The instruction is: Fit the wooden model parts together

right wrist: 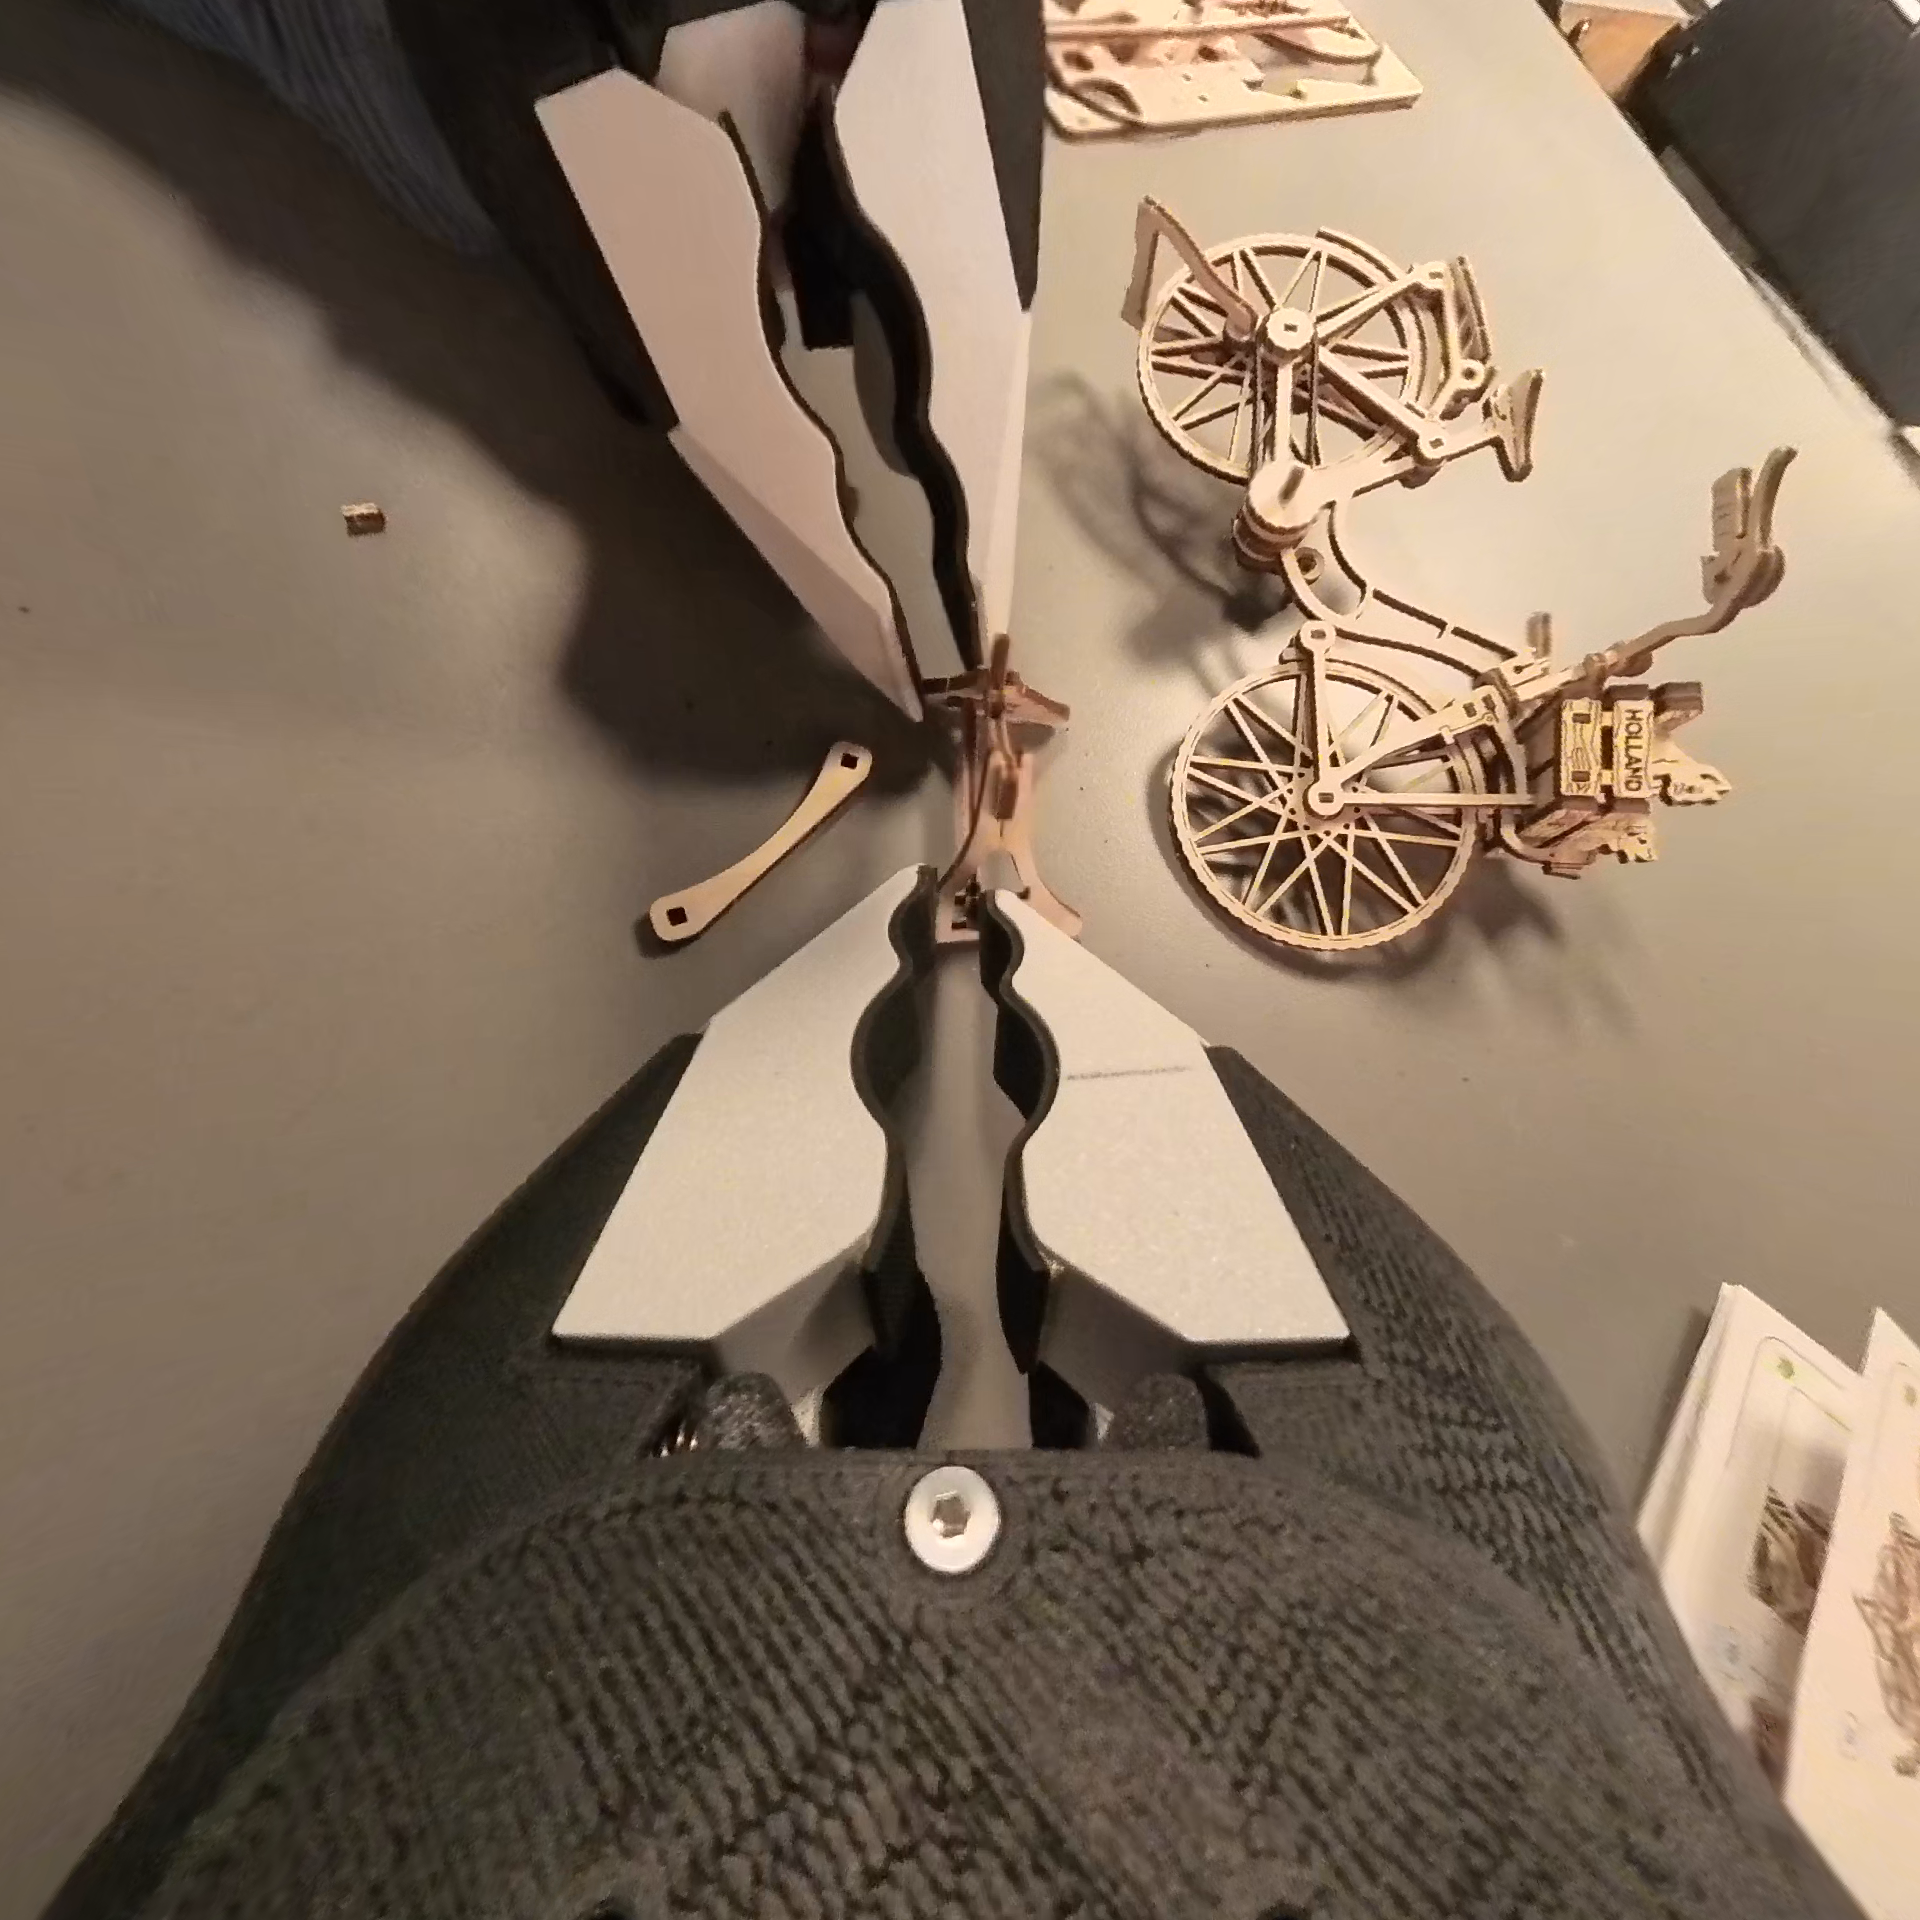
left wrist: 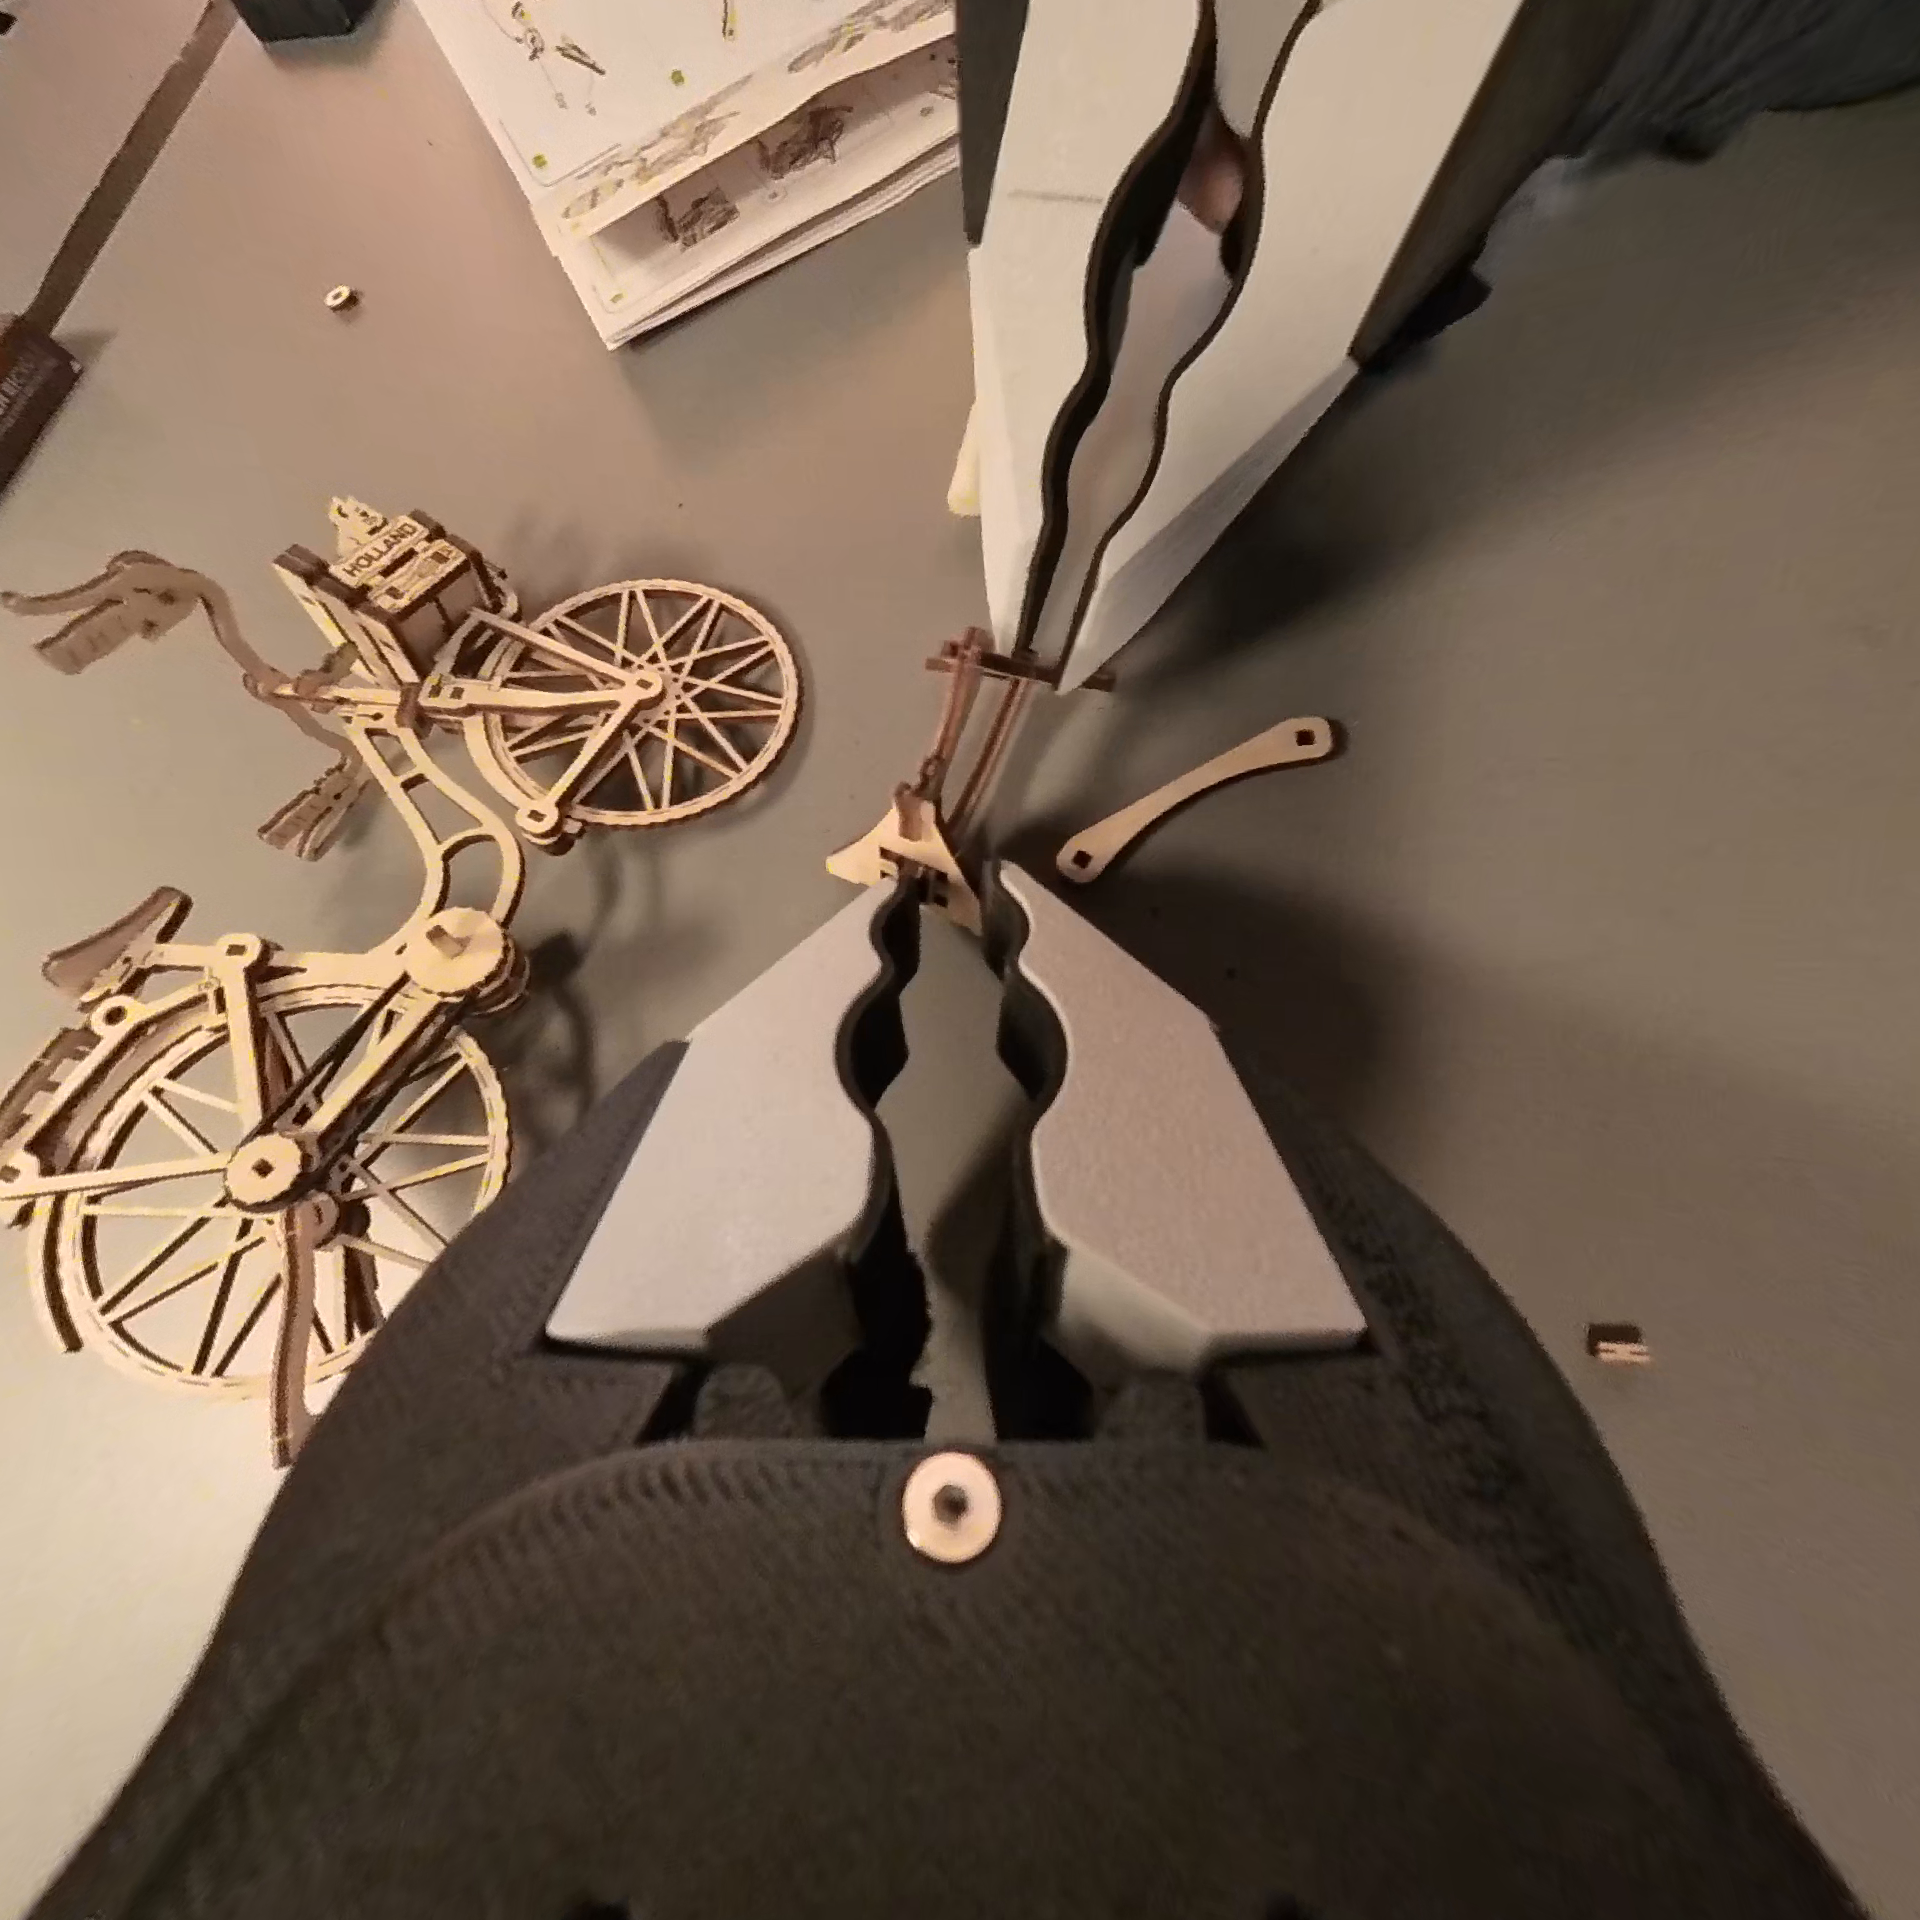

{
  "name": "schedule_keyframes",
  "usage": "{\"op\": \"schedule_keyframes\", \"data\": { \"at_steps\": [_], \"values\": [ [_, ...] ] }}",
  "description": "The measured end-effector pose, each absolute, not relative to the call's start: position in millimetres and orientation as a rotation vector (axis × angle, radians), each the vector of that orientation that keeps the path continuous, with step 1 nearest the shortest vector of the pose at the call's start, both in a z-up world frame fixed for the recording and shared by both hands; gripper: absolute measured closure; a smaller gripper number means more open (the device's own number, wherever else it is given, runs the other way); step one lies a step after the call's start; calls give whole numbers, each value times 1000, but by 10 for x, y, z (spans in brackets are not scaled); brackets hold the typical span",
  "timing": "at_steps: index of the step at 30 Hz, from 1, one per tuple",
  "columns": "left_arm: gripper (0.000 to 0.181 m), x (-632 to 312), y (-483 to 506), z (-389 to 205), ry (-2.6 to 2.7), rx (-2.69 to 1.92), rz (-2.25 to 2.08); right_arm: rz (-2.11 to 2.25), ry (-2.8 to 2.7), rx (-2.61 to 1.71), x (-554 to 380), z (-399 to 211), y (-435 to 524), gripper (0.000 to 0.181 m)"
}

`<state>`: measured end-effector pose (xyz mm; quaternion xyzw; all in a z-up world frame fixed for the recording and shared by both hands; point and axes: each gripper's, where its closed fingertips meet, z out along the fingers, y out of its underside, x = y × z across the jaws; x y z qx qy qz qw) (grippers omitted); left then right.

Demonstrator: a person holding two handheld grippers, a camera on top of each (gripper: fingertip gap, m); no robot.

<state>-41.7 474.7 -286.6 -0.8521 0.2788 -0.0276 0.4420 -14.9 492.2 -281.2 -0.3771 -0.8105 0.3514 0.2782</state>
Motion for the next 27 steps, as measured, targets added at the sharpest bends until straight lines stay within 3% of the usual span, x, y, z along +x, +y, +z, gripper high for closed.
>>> {"op": "schedule_keyframes", "data": {
  "at_steps": [16, 27],
  "values": [
    [170, -425, 4753, -2864, 678, -2118, -56, 967, -2174, -1043, -144, -2805, 4903, 177],
    [170, -445, 4765, -2865, 656, -2126, -57, 962, -2176, -1044, -164, -2824, 4898, 168]
  ]
}}
